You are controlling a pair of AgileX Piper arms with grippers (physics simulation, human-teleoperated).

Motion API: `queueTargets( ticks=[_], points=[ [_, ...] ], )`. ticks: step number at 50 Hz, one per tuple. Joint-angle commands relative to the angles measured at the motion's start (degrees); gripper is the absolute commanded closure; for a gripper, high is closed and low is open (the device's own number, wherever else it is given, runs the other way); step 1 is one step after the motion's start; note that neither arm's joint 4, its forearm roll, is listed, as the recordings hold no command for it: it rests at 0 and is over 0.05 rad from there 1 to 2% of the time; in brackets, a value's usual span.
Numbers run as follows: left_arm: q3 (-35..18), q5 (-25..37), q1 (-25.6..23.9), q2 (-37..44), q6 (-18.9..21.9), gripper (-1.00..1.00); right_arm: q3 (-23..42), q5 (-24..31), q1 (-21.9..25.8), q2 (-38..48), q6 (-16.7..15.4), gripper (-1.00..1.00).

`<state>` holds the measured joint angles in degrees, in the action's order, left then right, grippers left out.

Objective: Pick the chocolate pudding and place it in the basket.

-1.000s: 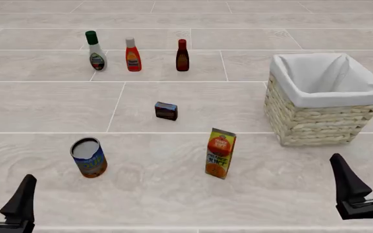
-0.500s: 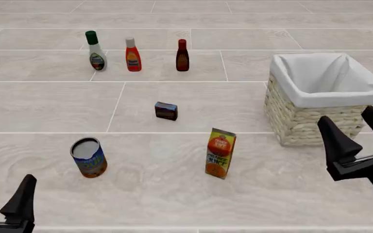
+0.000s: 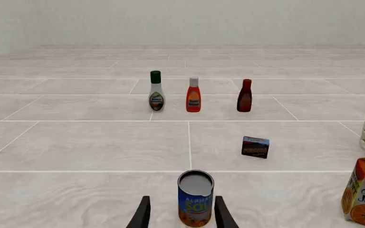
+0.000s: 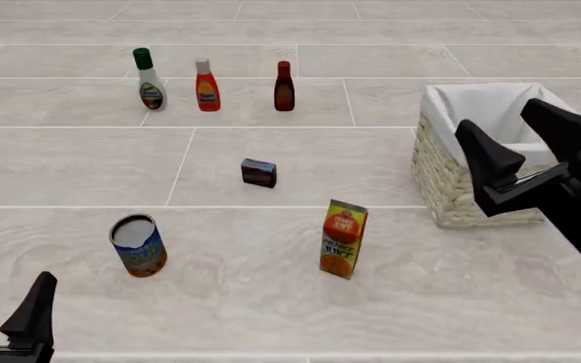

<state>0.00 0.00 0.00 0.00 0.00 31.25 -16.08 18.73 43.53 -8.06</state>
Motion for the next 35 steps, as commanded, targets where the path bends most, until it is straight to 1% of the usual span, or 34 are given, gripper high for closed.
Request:
queueTargets(
  ticks=[1,7,8,10,12,17,26,29,31,35],
  points=[
    [0.0,0.0,0.0,0.0,0.0,-1.00,5.4,0.5,1.2,5.7,0.7,-1.00],
    [0.0,0.0,0.0,0.0,0.0,-1.00,8.4,1.2,1.8,9.0,0.6,-1.00],
    [0.0,0.0,0.0,0.0,0.0,-1.00,9.0,1.1,2.0,9.8,-0.1,-1.00],
    [0.0,0.0,0.0,0.0,0.0,-1.00,9.9,1.3,2.2,10.8,-0.3,-1.00],
    [0.0,0.0,0.0,0.0,0.0,-1.00,10.9,1.2,2.5,12.1,-1.2,-1.00],
    [0.0,0.0,0.0,0.0,0.0,-1.00,14.0,1.9,2.2,14.9,-1.1,-1.00],
    [0.0,0.0,0.0,0.0,0.0,-1.00,19.2,2.5,1.7,20.2,-2.0,-1.00],
    [0.0,0.0,0.0,0.0,0.0,-1.00,20.8,3.1,1.4,21.4,-2.1,-1.00],
    [0.0,0.0,0.0,0.0,0.0,-1.00,23.2,4.2,0.9,23.1,-1.9,-1.00],
    [0.0,0.0,0.0,0.0,0.0,-1.00,25.1,5.1,0.9,24.4,-2.1,-1.00]
  ],
)
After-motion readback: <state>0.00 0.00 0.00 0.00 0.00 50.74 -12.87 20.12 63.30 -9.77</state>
